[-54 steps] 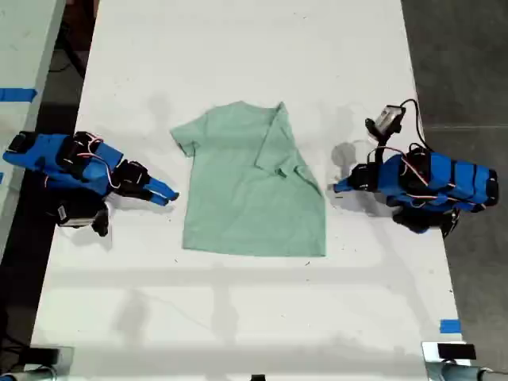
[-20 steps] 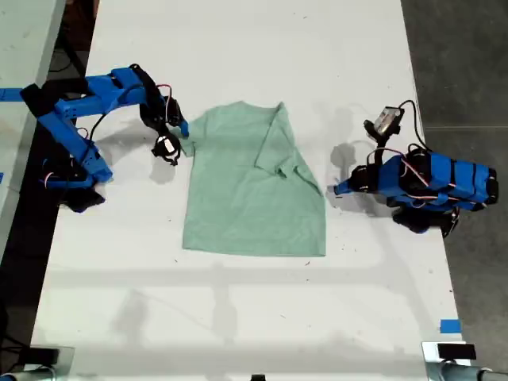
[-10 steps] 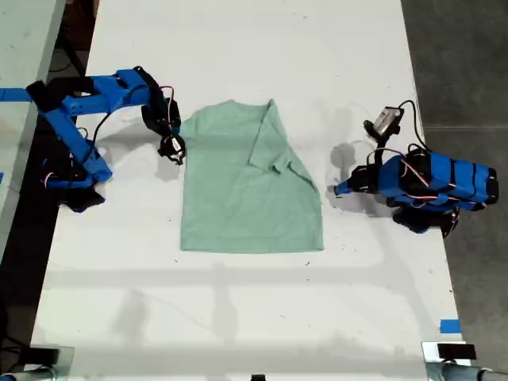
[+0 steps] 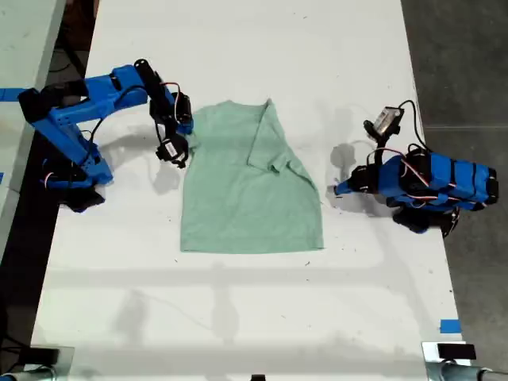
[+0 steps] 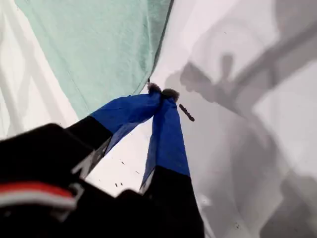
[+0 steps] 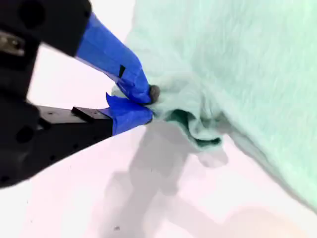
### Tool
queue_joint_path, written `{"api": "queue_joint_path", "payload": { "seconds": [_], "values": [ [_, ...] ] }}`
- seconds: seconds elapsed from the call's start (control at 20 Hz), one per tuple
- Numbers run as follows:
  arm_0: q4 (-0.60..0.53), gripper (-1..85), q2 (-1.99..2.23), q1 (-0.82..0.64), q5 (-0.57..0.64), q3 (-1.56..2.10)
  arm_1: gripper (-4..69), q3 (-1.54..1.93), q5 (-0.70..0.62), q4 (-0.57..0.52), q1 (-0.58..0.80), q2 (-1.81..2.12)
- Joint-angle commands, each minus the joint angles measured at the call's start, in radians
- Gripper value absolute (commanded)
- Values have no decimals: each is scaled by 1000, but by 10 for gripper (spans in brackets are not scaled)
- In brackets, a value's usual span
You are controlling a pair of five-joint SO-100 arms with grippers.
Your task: Fold t shirt
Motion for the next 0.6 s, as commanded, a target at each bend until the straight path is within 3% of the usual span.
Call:
{"api": "queue_joint_path", "payload": {
  "seconds": [0.0,0.4,0.5,0.55],
  "values": [
    [3,-3,118,86,-5,-118,-1,54,3,5,-8,9],
    [-121,-3,-175,293,44,-334,-1,54,3,5,-8,9],
    [-117,115,-301,321,40,-423,-1,54,3,5,-8,9],
    [-101,134,-347,324,35,-463,-1,54,3,5,-9,9]
  ]
}}
